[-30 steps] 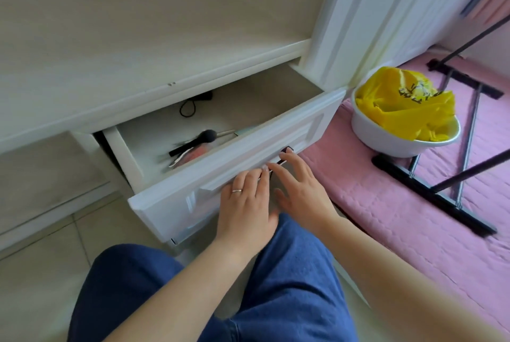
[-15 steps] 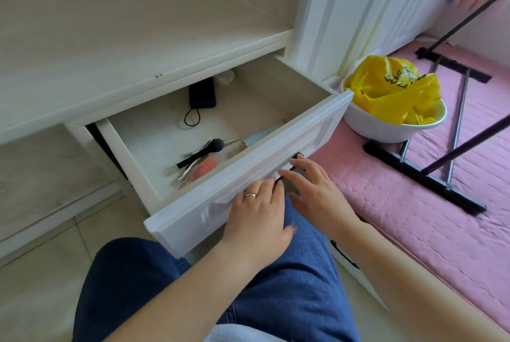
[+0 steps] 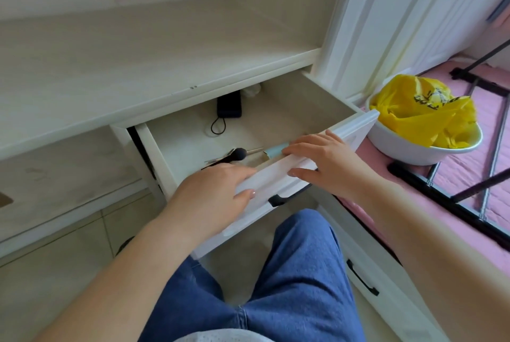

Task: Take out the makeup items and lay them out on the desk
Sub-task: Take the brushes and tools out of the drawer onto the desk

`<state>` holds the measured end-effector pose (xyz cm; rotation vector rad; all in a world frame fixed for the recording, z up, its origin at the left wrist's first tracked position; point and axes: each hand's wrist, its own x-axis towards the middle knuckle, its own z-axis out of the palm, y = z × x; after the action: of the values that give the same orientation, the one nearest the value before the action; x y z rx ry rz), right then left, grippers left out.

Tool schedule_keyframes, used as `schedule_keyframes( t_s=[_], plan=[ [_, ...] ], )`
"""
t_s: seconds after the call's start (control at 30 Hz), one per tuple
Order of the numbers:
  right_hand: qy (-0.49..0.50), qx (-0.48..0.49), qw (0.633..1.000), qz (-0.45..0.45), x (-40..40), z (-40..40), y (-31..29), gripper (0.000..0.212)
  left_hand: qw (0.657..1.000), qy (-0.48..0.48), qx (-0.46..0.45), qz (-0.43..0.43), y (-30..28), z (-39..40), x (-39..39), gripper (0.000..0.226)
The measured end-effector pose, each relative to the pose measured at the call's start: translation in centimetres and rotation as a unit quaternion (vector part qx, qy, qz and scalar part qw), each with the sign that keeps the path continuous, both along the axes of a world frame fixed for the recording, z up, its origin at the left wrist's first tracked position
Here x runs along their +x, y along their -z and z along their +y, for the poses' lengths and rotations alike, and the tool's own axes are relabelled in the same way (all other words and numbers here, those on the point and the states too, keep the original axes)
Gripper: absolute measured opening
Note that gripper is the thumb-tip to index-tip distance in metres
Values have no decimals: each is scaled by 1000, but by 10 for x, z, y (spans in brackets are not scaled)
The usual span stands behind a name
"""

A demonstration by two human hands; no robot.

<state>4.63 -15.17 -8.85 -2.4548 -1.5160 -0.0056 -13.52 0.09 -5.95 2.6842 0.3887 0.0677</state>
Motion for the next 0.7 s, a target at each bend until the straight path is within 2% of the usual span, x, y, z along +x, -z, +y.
schedule_keyframes(
  t_s=[0.43, 0.6, 0.7],
  plan=[
    [5, 13, 1000, 0, -14, -36, 8, 36, 996, 56, -54, 45, -2, -8, -4, 26],
    [7, -4, 1000, 13, -19, -41, 5, 48, 993, 66, -71, 71, -2, -9, -4, 26],
    [-5, -45, 995, 83, -13, -34, -18, 50, 985, 48, -136, 98, -6, -1, 4, 29]
  ],
)
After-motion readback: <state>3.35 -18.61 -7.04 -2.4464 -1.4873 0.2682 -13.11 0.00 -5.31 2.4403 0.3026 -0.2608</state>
